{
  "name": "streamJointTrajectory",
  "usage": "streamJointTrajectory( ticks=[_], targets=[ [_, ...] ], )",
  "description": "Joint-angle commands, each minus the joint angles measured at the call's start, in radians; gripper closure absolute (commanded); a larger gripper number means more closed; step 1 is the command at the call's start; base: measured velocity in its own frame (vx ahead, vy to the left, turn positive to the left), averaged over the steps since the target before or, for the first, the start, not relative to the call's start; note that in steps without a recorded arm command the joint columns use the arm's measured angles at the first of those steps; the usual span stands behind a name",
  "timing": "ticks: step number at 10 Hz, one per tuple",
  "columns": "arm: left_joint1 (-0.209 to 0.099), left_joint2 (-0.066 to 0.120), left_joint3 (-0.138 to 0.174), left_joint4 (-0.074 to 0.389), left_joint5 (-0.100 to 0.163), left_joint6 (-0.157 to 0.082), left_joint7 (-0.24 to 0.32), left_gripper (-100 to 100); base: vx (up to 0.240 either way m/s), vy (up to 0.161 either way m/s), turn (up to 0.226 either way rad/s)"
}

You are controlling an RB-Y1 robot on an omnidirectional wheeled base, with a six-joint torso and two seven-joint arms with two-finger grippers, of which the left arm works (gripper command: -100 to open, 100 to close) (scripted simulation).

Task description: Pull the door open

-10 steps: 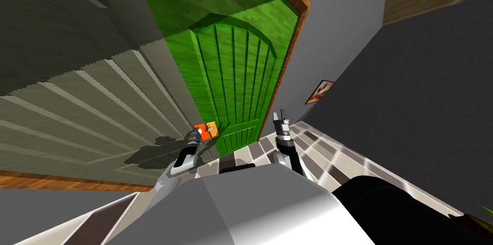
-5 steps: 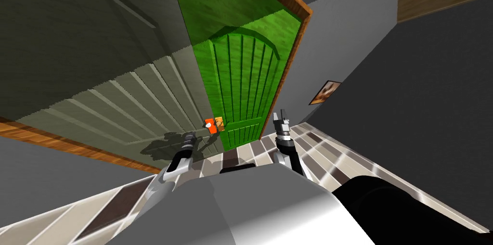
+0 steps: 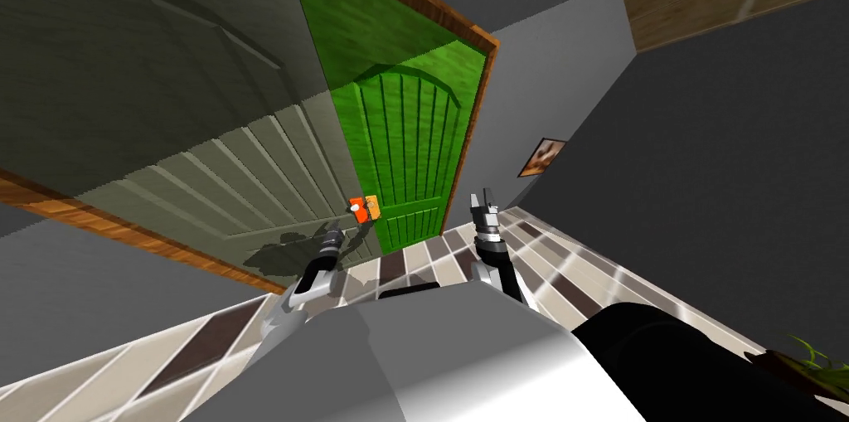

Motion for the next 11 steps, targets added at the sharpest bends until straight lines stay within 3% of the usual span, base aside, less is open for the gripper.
streamJointTrajectory(
  ticks=[1,4,6,11],
  targets=[
    [0.0,0.0,0.0,0.0,0.0,0.0,0.0,-100,-0.063,-0.066,-0.027],
    [0.033,0.031,0.061,0.03,0.008,0.004,-0.005,-100,-0.024,0.057,0.174],
    [0.037,0.041,0.087,0.044,0.011,0.006,-0.009,-100,0.097,0.094,0.083],
    [-0.004,0.018,0.057,0.037,0.005,0.003,-0.012,-100,0.181,0.012,-0.08]
  ],
)
